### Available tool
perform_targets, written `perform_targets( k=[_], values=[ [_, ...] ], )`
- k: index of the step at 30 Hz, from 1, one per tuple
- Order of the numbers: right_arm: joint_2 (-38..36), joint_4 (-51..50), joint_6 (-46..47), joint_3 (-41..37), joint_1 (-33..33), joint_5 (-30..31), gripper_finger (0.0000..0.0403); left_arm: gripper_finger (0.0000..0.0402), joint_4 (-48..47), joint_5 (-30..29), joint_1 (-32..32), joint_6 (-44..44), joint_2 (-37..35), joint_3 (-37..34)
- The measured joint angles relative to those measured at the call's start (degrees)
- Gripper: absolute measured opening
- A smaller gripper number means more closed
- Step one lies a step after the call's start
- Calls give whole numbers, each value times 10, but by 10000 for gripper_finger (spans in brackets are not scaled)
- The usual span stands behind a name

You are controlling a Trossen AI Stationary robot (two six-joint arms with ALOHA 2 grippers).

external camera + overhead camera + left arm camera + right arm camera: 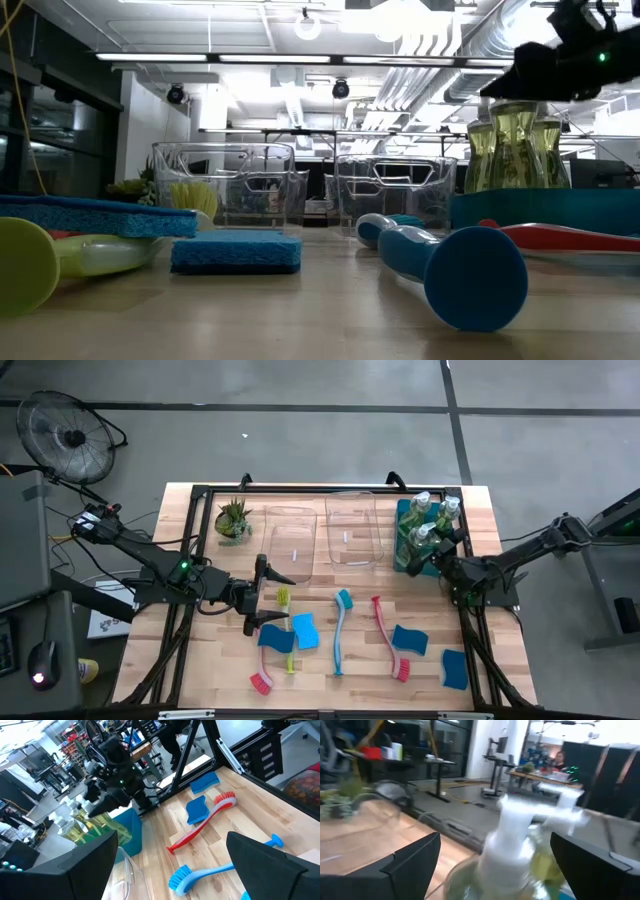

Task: Pick & Place Kitchen Sink Supplies
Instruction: Put the green dishwashing liquid dispenser into the blue bin, then put the right red dishwashing brush into the right transparent bin

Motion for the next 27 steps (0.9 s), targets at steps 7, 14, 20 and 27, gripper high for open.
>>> perform_targets(
  k=[7, 14, 20, 27],
  values=[
    [0, -1, -118, 59, 0, 111, 372, 366, 0, 2, 0, -2, 0, 0],
    [0, 0, -188, 137, 16, 129, 371, 366, 0, 2, 0, -2, 0, 0],
    [1, 0, -193, 210, 73, 130, 371, 366, 0, 2, 0, -2, 0, 0],
    [15, 0, -190, 282, 189, 130, 369, 366, -1, 3, 0, -2, 0, 0]
  ],
)
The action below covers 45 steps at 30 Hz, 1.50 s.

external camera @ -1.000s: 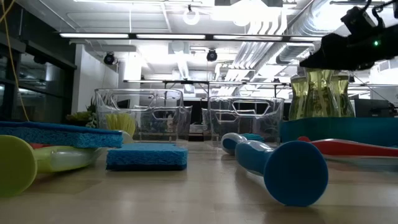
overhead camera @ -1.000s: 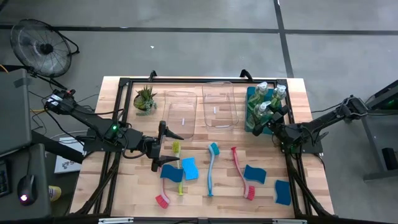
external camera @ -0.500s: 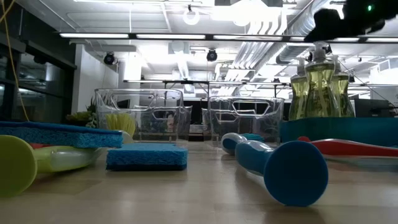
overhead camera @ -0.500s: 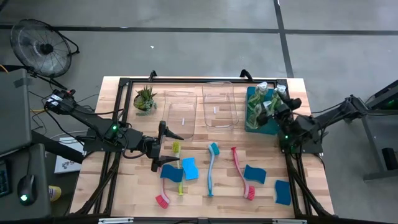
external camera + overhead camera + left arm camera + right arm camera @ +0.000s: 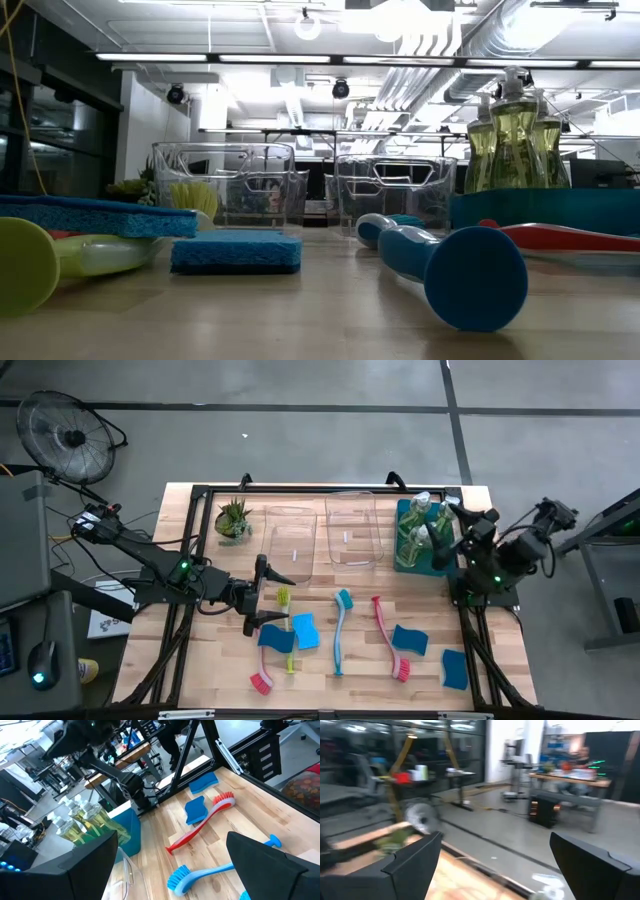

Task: Pick & Place Kitchen Sink Supplies
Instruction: Put the right red dishwashing brush into the right transparent bin

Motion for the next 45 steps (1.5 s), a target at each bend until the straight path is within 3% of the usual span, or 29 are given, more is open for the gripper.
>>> perform_targets(
  k=[9, 24, 41, 45],
  values=[
    [79, 0, 11, 51, 115, 0, 349, 366, -5, 0, 0, 7, 0, 0],
    [248, 1, 81, 127, 155, -1, 342, 366, -51, 6, 0, 61, -42, -9],
    [381, 0, 168, 186, 178, -3, 342, 366, 45, -9, 0, 41, -241, -221],
    [400, -8, 194, 186, 178, -37, 342, 366, 56, -9, 0, 41, -282, -255]
  ],
)
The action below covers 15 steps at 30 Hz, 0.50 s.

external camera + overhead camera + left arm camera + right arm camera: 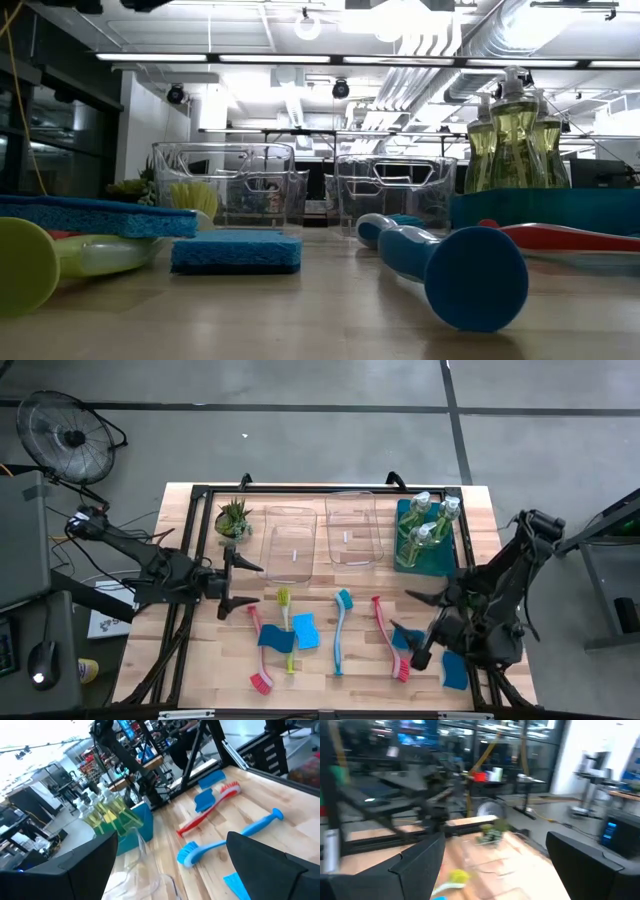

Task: Pick & Place Kitchen Sink Supplies
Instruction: Put the right red dishwashing brush into the right transparent bin

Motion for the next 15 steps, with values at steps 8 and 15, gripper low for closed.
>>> perform_targets(
  k=[8, 15],
  values=[
    [35, -204, 267, 0, -51, -212, 342, 366, 14, -2, 0, -13, -52, -55],
    [59, -313, 450, 0, -150, -425, 342, 366, 24, 3, 0, -25, -67, -87]
  ],
)
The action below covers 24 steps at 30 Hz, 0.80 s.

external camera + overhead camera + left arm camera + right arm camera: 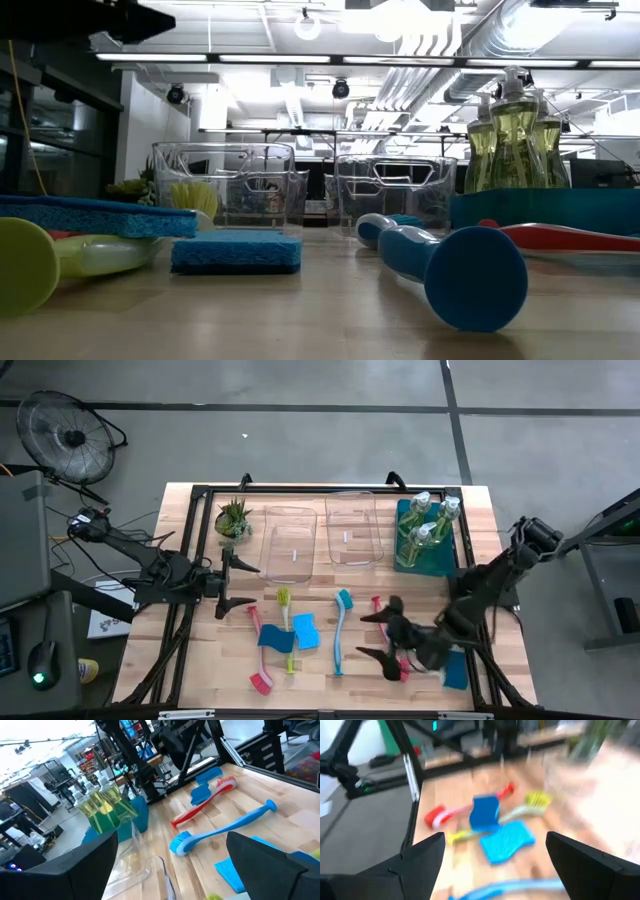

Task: Pick & Place Kitchen Sink Supplies
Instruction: Put the right red dishwashing brush into the right transparent bin

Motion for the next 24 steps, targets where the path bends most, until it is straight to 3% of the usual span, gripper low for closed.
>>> perform_targets(
  k=[5, 9, 15, 24],
  values=[
    [-2, -109, 143, 0, -69, -163, 342, 366, -2, 0, 0, 1, -8, -16],
    [-2, -243, 262, 0, -110, -242, 342, 366, -1, 0, 0, 1, -17, -34],
    [-2, -393, 368, 0, -147, -269, 342, 366, 10, 9, 0, 5, -34, -62],
    [26, -408, 411, 0, -155, -329, 342, 366, 37, 36, 0, 55, -92, -98]
  ],
)
